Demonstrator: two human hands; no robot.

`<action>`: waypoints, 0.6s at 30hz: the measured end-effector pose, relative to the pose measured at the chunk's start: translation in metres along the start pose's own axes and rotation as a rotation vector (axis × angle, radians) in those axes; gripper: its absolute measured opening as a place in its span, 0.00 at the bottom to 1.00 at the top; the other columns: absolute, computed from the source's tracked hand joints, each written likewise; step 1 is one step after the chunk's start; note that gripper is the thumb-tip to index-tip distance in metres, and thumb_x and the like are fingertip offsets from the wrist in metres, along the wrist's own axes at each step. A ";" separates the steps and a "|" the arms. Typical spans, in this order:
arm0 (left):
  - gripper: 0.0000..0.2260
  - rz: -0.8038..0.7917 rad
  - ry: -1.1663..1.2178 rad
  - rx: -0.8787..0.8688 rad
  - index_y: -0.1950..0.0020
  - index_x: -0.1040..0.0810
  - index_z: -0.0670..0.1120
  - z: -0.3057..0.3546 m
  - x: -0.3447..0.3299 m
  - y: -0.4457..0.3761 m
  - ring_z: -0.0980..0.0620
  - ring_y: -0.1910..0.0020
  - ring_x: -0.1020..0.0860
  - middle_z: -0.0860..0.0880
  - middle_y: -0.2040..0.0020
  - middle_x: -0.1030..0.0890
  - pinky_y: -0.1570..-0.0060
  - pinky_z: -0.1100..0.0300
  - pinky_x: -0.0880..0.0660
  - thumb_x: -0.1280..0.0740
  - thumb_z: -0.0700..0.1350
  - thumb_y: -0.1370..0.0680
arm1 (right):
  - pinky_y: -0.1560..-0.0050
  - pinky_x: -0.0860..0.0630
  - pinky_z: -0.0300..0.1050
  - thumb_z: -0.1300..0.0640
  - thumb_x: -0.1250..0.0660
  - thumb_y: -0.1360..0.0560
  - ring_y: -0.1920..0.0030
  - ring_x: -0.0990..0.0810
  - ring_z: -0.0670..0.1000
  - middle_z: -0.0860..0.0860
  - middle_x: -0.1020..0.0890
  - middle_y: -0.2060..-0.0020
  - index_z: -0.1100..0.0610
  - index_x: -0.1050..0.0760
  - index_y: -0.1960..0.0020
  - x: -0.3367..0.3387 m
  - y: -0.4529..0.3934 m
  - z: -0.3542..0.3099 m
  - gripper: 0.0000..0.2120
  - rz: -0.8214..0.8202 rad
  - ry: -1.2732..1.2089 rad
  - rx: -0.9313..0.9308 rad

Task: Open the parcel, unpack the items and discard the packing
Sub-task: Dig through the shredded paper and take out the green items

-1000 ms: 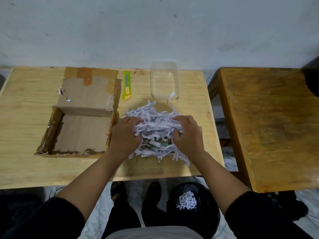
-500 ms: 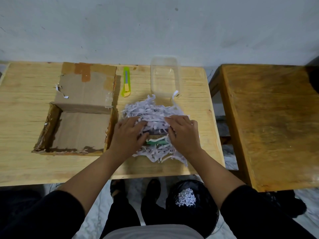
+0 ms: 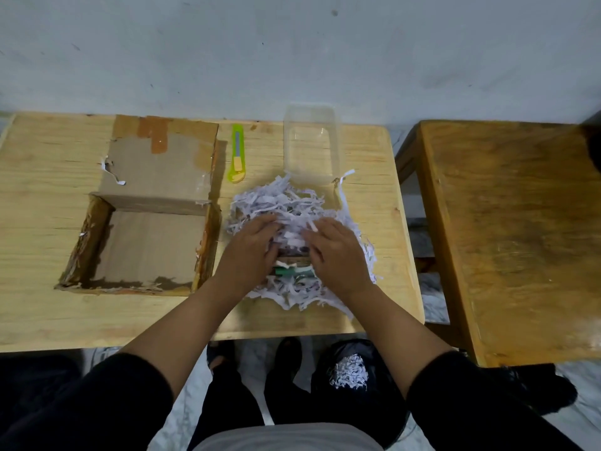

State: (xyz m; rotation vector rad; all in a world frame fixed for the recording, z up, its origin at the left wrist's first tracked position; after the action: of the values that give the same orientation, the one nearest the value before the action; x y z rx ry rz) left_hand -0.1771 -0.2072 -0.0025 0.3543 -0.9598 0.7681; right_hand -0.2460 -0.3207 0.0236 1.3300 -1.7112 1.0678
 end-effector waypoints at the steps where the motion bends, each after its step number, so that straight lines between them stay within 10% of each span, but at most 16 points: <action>1: 0.15 0.038 0.016 0.034 0.41 0.24 0.38 -0.004 0.004 -0.001 0.44 0.40 0.25 0.41 0.39 0.24 0.40 0.53 0.27 0.33 0.35 0.27 | 0.52 0.20 0.53 0.66 0.37 0.30 0.49 0.19 0.61 0.60 0.17 0.52 0.62 0.19 0.49 0.002 -0.002 0.007 0.12 0.017 -0.028 -0.055; 7: 0.09 0.177 0.099 0.224 0.47 0.19 0.41 -0.013 0.024 0.000 0.46 0.44 0.23 0.42 0.45 0.20 0.45 0.62 0.32 0.32 0.39 0.26 | 0.44 0.27 0.48 0.63 0.38 0.24 0.41 0.23 0.58 0.60 0.22 0.42 0.62 0.22 0.42 0.014 -0.007 0.035 0.12 0.071 -0.224 -0.400; 11: 0.06 0.301 0.042 -0.097 0.51 0.19 0.41 0.017 0.043 0.003 0.46 0.46 0.24 0.42 0.48 0.20 0.44 0.53 0.27 0.30 0.39 0.27 | 0.45 0.28 0.48 0.59 0.35 0.31 0.44 0.24 0.57 0.58 0.21 0.45 0.55 0.20 0.47 0.041 -0.013 0.009 0.14 0.185 -0.155 -0.167; 18: 0.12 -0.011 -0.102 -0.204 0.47 0.18 0.49 0.015 0.005 -0.005 0.44 0.39 0.29 0.44 0.41 0.22 0.42 0.47 0.32 0.34 0.50 0.28 | 0.46 0.28 0.63 0.58 0.26 0.39 0.43 0.23 0.61 0.55 0.20 0.44 0.51 0.18 0.58 -0.003 -0.011 0.008 0.10 -0.079 0.097 -0.115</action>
State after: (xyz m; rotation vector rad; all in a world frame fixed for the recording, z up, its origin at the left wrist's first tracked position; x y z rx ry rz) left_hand -0.1804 -0.2171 0.0104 0.2222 -1.1207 0.6397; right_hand -0.2347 -0.3286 0.0196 1.2437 -1.6106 0.9587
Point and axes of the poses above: each hand's wrist, its own y-axis away from the middle knuckle, its own x-axis out of the back of the hand, z = x × y, the point moved 8 cm from there along -y, towards the middle knuckle
